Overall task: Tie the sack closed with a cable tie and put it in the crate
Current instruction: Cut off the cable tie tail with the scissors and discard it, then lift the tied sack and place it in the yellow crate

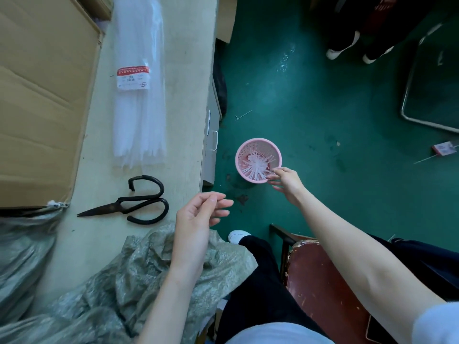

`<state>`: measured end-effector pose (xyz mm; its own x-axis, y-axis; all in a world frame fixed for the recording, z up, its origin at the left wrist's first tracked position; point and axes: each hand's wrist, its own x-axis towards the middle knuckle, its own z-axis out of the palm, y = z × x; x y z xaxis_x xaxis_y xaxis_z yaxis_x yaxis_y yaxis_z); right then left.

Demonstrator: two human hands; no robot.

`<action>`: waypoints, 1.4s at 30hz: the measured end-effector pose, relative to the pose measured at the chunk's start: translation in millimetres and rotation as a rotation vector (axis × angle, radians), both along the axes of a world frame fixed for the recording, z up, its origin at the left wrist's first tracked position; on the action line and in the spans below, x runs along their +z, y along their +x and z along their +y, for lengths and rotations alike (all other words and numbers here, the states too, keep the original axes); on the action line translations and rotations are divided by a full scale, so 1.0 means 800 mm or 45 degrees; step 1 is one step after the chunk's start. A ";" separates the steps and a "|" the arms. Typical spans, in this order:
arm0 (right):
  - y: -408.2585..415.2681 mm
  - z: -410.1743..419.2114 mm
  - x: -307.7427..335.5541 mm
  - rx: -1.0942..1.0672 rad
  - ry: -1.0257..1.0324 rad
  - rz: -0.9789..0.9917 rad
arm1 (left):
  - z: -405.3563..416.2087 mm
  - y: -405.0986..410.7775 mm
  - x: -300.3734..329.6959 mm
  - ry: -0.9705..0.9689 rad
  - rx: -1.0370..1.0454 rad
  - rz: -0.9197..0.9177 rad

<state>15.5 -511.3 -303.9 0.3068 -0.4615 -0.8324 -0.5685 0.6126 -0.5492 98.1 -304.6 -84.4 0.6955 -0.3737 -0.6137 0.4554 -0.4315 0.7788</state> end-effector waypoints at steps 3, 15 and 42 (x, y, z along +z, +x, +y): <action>0.003 0.006 0.046 -0.058 -0.009 -0.105 | 0.008 -0.003 0.019 -0.020 0.042 -0.023; 0.053 0.111 0.250 0.367 -0.136 -0.498 | 0.089 -0.025 0.097 -0.127 0.391 -0.244; 0.161 0.417 0.388 2.011 -0.314 -0.704 | 0.353 -0.118 0.099 0.527 1.435 -0.648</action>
<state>144.6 -177.4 6.3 0.7708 0.4652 -0.4353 -0.2182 -0.4492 -0.8664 3.9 -22.1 -5.2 0.6877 0.7163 -0.1185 0.4168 -0.2558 0.8723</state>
